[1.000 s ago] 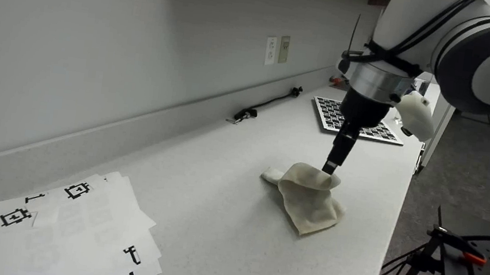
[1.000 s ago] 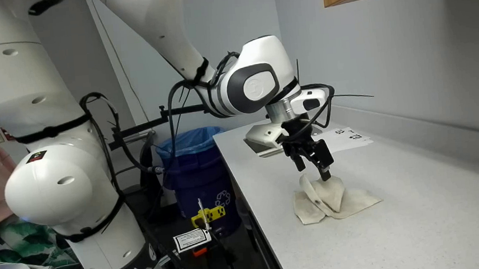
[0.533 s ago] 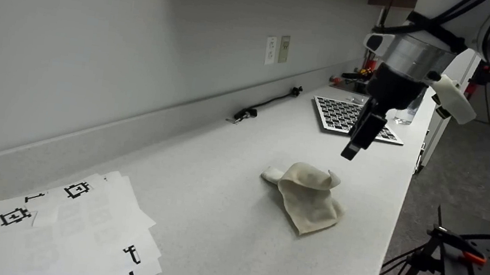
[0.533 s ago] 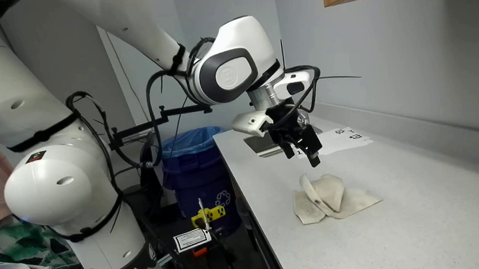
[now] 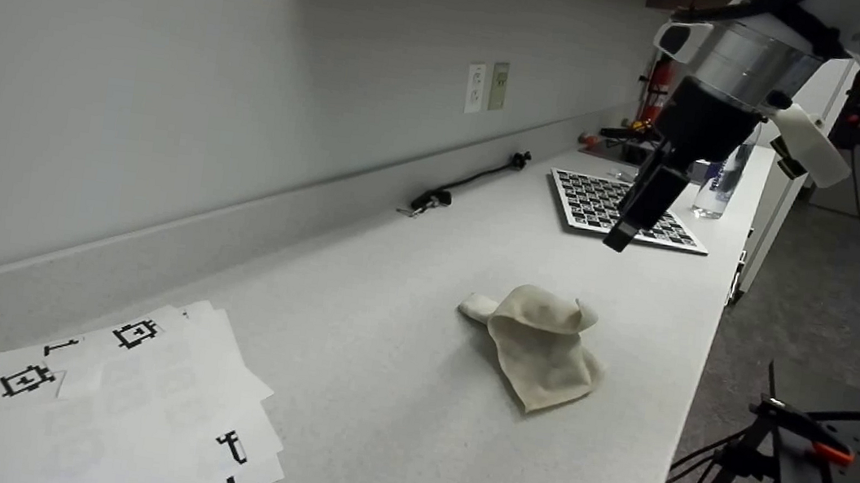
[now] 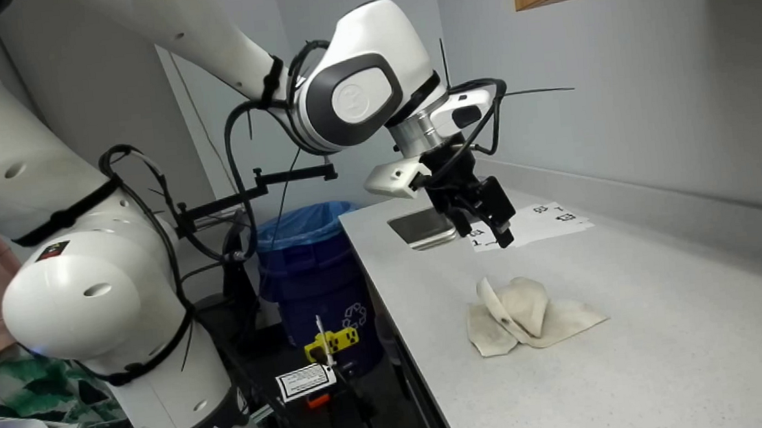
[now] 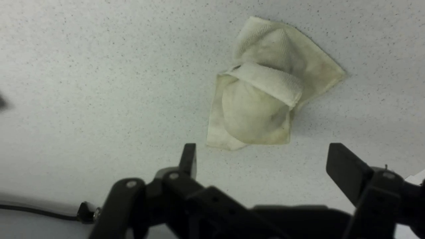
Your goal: Use the cloth to wipe the counter
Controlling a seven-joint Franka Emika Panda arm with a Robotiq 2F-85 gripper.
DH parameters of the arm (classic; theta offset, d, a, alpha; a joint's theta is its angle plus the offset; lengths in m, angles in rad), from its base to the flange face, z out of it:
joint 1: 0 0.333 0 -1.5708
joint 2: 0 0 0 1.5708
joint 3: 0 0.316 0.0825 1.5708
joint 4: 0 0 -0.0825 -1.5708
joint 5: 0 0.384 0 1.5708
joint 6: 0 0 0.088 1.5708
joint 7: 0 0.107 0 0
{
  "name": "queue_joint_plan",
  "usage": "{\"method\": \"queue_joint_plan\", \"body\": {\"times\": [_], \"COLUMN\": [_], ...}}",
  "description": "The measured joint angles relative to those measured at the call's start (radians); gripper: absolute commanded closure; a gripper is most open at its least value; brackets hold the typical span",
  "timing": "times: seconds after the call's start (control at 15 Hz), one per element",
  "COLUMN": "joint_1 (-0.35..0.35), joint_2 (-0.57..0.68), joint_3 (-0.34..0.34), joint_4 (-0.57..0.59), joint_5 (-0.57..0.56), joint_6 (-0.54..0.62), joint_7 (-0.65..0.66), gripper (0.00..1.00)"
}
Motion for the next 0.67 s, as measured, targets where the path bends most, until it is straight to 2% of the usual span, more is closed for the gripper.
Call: {"method": "queue_joint_plan", "body": {"times": [0.67], "joint_1": [-0.018], "joint_2": [-0.021], "joint_3": [0.011], "joint_4": [-0.001], "joint_5": [0.0], "joint_6": [-0.033], "joint_7": [0.0], "gripper": [0.0]}}
